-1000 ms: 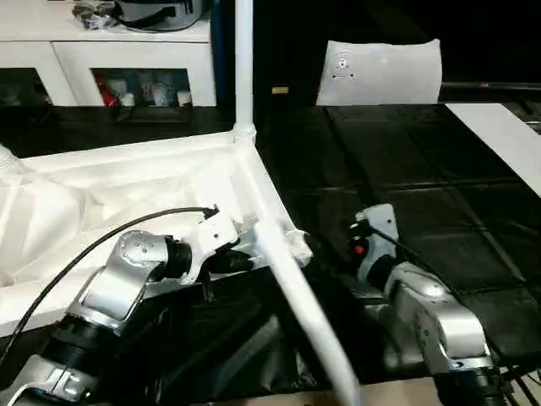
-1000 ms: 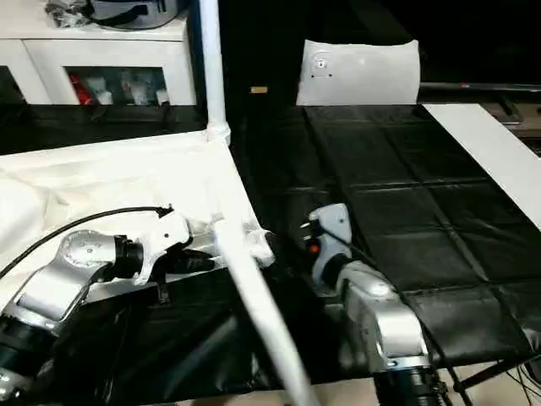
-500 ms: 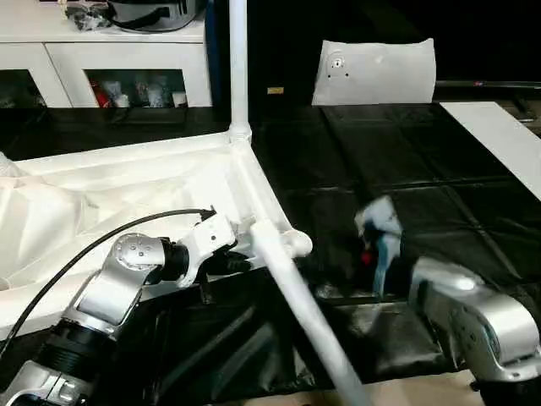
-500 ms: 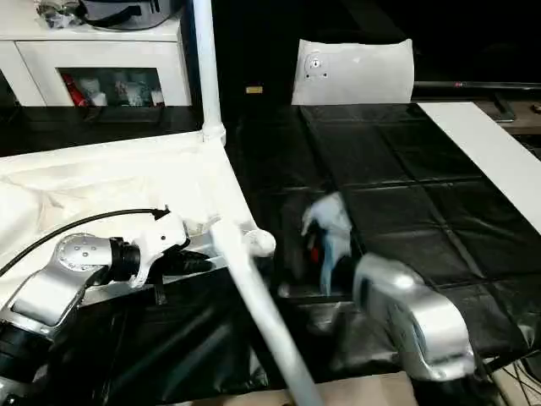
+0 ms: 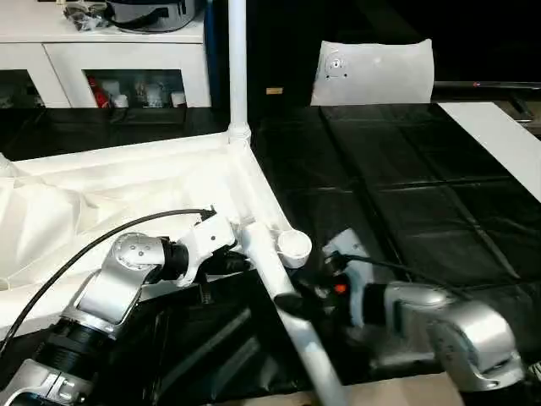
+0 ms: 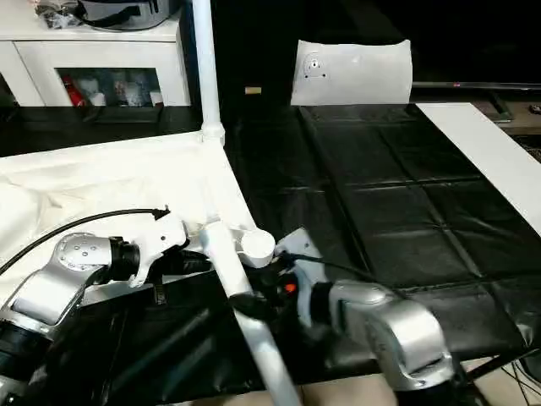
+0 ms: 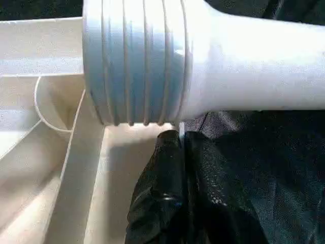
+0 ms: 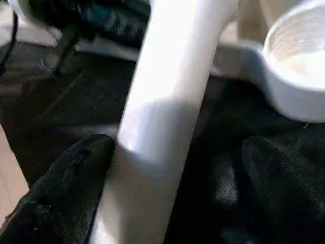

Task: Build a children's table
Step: Insert table leg to table base

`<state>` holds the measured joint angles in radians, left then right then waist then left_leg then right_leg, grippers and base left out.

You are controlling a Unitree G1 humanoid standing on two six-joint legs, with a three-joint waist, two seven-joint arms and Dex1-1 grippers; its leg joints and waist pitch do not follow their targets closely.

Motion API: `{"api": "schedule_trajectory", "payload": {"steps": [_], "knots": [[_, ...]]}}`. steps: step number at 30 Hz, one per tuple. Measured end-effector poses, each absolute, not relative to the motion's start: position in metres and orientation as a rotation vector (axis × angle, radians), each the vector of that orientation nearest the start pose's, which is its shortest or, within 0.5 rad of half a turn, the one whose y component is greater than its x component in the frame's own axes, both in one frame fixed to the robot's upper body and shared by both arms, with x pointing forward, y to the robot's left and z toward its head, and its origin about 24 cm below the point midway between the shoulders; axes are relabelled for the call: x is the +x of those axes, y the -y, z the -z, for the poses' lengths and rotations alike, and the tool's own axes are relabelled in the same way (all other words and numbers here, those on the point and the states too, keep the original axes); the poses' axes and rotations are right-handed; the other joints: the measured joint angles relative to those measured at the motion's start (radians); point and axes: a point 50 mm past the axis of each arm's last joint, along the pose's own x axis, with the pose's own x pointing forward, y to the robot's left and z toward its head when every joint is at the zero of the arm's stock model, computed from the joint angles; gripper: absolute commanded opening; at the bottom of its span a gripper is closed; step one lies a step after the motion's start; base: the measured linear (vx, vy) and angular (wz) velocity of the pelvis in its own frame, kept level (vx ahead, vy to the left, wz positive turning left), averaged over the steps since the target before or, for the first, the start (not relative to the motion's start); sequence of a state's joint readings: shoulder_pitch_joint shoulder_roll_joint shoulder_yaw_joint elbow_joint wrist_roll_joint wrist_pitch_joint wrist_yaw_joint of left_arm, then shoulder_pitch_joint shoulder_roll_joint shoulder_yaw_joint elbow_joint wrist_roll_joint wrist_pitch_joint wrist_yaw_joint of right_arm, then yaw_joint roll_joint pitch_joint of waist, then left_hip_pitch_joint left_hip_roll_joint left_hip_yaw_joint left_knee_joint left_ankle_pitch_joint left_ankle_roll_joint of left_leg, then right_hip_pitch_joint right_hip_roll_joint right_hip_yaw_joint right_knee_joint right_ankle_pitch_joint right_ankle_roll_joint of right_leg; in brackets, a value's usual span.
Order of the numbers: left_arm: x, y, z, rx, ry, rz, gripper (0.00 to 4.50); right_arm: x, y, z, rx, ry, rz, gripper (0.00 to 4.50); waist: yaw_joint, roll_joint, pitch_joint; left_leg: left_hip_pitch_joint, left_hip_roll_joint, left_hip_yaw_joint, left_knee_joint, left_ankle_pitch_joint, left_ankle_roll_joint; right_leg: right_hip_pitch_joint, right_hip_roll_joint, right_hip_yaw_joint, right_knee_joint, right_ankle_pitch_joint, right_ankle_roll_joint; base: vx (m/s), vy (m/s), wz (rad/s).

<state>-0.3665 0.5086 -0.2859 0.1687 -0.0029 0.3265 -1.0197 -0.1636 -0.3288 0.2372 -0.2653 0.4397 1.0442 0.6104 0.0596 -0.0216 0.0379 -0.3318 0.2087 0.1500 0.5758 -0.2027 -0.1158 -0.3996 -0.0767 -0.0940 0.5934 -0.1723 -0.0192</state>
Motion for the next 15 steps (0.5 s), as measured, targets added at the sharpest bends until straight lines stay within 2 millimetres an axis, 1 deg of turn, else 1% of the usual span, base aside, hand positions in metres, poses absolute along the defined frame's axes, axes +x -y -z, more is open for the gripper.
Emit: {"api": "schedule_trajectory", "payload": {"steps": [2, 3, 5, 7, 8, 9, 11, 12, 15], "knots": [[0.2850, -0.1570, -0.0549, 0.461, -0.480, 1.127, 0.00, 0.2257, 0.1025, -0.0443, 0.139, -0.759, -0.973, 4.47, 0.000, 0.000, 0.000, 0.000, 0.000, 0.000, 0.000, 0.000, 0.000, 0.000, 0.000, 0.000, 0.000, 0.000, 0.000, 0.000, 0.000, 0.00], [0.2851, -0.1572, -0.0549, 0.461, -0.480, 1.126, 0.00, 0.2262, 0.1027, -0.0435, 0.138, -0.768, -0.966, 4.30, 0.000, 0.000, 0.000, 0.000, 0.000, 0.000, 0.000, 0.000, 0.000, 0.000, 0.000, 0.000, 0.000, 0.000, 0.000, 0.000, 0.000, 0.00], [0.2854, -0.1579, -0.0549, 0.463, -0.481, 1.125, 0.00, 0.2284, 0.1023, -0.0431, 0.138, -0.774, -0.957, 4.12, 0.000, 0.000, 0.000, 0.000, 0.000, 0.000, 0.000, 0.000, 0.000, 0.000, 0.000, 0.000, 0.000, 0.000, 0.000, 0.000, 0.000, 0.00], [0.2860, -0.1575, -0.0549, 0.465, -0.480, 1.127, 0.00, 0.2301, 0.1009, -0.0427, 0.145, -0.777, -0.952, 4.09, 0.000, 0.000, 0.000, 0.000, 0.000, 0.000, 0.000, 0.000, 0.000, 0.000, 0.000, 0.000, 0.000, 0.000, 0.000, 0.000, 0.000, 0.00], [0.2861, -0.1573, -0.0549, 0.466, -0.480, 1.128, 0.00, 0.2302, 0.1002, -0.0425, 0.149, -0.777, -0.953, 3.87, 0.000, 0.000, 0.000, 0.000, 0.000, 0.000, 0.000, 0.000, 0.000, 0.000, 0.000, 0.000, 0.000, 0.000, 0.000, 0.000, 0.000, 0.00], [0.2863, -0.1573, -0.0549, 0.467, -0.480, 1.128, 0.00, 0.2302, 0.0990, -0.0424, 0.159, -0.776, -0.956, 3.75, 0.000, 0.000, 0.000, 0.000, 0.000, 0.000, 0.000, 0.000, 0.000, 0.000, 0.000, 0.000, 0.000, 0.000, 0.000, 0.000, 0.000, 0.00], [0.2868, -0.1574, -0.0549, 0.467, -0.479, 1.128, 0.00, 0.2305, 0.0975, -0.0409, 0.180, -0.779, -0.956, 3.56, 0.000, 0.000, 0.000, 0.000, 0.000, 0.000, 0.000, 0.000, 0.000, 0.000, 0.000, 0.000, 0.000, 0.000, 0.000, 0.000, 0.000, 0.00], [0.2874, -0.1573, -0.0549, 0.467, -0.479, 1.128, 0.00, 0.2311, 0.0972, -0.0401, 0.200, -0.781, -0.954, 3.56, 0.000, 0.000, 0.000, 0.000, 0.000, 0.000, 0.000, 0.000, 0.000, 0.000, 0.000, 0.000, 0.000, 0.000, 0.000, 0.000, 0.000, 0.00], [0.2884, -0.1579, -0.0551, 0.468, -0.480, 1.125, 0.00, 0.2322, 0.0970, -0.0406, 0.239, -0.775, -0.952, 3.25, 0.000, 0.000, 0.000, 0.000, 0.000, 0.000, 0.000, 0.000, 0.000, 0.000, 0.000, 0.000, 0.000, 0.000, 0.000, 0.000, 0.000, 0.00]]}}
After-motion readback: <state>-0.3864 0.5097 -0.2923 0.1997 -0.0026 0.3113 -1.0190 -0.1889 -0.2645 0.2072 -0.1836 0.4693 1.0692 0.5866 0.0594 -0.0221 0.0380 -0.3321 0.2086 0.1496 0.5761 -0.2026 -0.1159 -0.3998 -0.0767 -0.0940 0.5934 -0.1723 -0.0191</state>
